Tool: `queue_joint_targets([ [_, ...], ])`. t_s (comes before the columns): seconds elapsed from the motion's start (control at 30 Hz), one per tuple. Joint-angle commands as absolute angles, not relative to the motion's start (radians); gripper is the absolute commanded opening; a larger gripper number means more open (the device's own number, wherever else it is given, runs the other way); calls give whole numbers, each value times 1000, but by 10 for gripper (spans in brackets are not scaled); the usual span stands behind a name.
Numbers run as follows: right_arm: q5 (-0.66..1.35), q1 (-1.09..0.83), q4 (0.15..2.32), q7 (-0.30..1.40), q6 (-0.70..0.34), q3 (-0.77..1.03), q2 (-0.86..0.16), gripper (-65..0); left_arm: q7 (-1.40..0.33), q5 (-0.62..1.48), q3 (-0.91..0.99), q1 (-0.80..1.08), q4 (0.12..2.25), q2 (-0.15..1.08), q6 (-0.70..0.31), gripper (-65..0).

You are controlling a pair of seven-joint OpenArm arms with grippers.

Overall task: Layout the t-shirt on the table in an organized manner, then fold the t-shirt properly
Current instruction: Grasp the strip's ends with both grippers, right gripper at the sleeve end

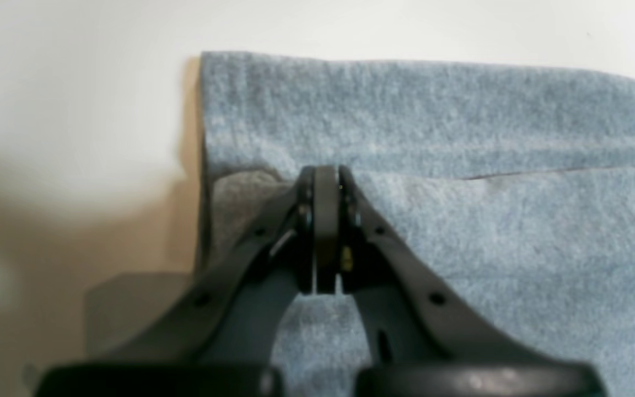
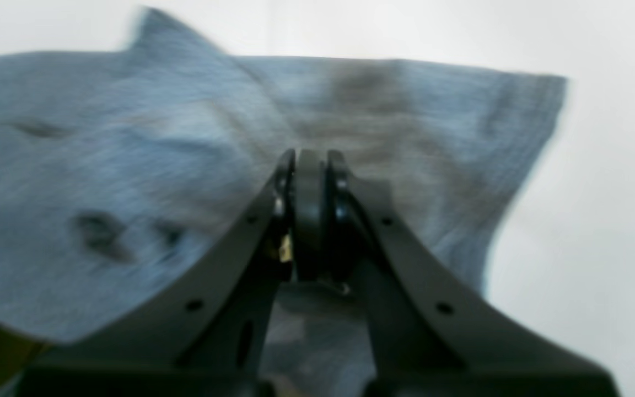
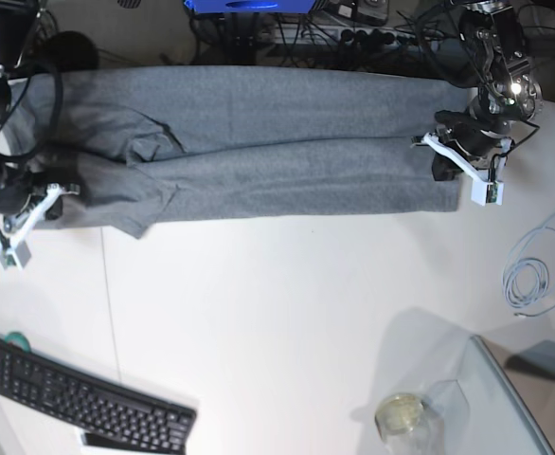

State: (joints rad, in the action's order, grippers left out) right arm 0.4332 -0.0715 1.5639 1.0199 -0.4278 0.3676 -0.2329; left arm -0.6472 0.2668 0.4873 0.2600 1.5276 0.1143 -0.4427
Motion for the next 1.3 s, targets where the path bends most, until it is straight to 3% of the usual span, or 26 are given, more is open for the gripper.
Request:
queue_joint_targets([
  [0.0, 455, -82, 1601, 1030, -430, 389, -242, -641, -630, 277, 492, 252, 1541, 131, -443, -650],
  [0.4, 489, -297, 1791, 1067, -430, 444, -168, -641, -630, 277, 492, 252, 1544, 131, -443, -650],
  [0.9, 486, -380, 1732, 1063, -432, 441, -117, -632, -631, 277, 492, 252, 1549, 145, -443, -650],
  [0.97, 486, -367, 1715, 1072, -432, 440, -117, -599, -631, 277, 492, 252, 1550, 145, -443, -650],
  [1.13, 489, -361, 1739, 1142, -430, 484, -125, -407, -631, 282, 479, 262, 1578, 136, -443, -650],
  [1.27, 486, -312, 1805, 1093, -430, 616, -119, -393, -631, 280, 476, 291, 1644, 91, -444, -650],
])
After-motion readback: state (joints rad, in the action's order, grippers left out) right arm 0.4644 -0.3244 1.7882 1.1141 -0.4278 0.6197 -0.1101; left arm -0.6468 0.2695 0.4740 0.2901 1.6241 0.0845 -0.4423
